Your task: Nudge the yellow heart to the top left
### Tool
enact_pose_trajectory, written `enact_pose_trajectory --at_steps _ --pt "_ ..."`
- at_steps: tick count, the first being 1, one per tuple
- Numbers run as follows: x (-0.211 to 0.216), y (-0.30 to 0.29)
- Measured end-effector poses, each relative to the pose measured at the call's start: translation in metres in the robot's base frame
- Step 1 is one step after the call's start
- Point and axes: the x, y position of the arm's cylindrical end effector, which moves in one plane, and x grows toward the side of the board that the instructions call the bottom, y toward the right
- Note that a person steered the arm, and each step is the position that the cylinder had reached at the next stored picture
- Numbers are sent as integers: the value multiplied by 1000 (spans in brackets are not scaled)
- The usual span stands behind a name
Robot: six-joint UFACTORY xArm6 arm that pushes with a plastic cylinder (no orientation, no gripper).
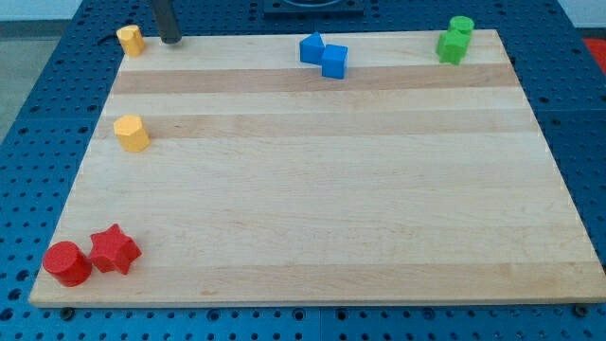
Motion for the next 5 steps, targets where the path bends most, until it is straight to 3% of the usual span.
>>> enact_pose_trajectory --at_steps 5 --pt "0 -25"
